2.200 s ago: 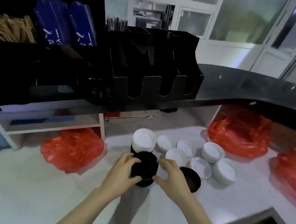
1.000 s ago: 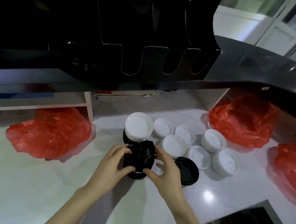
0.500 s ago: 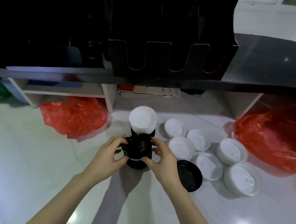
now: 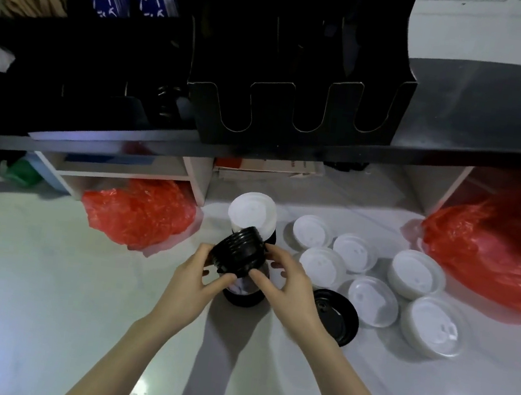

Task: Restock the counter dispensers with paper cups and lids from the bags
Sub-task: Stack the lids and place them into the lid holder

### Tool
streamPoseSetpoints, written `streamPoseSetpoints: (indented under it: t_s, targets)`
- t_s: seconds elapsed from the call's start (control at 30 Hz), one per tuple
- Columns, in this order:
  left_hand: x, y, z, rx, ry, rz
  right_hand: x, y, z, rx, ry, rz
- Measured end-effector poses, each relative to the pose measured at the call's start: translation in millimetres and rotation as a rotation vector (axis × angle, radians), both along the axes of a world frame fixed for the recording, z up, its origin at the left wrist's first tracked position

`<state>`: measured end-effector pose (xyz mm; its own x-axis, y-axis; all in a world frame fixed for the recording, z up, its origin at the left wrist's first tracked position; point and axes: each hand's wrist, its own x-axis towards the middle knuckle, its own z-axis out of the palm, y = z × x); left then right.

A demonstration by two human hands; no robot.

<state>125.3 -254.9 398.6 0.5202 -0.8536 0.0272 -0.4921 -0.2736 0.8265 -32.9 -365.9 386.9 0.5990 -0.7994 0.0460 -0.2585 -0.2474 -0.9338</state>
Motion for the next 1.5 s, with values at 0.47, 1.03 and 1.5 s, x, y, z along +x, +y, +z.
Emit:
streamPoseSetpoints:
  t_s: [0.47, 1.03, 1.5]
  targets:
    - [-26, -4, 78, -0.306, 0.165, -0.029, 11, 3, 71, -0.033, -0.274, 0.157]
    - [-64, -36, 124, -0.390, 0.390, 0.067, -30, -32, 112, -0.335, -0.247, 0.246]
    - [7, -78, 191, -0.519, 1.066, 0.018, 25, -68, 179, -1.123, -0.129, 0.038]
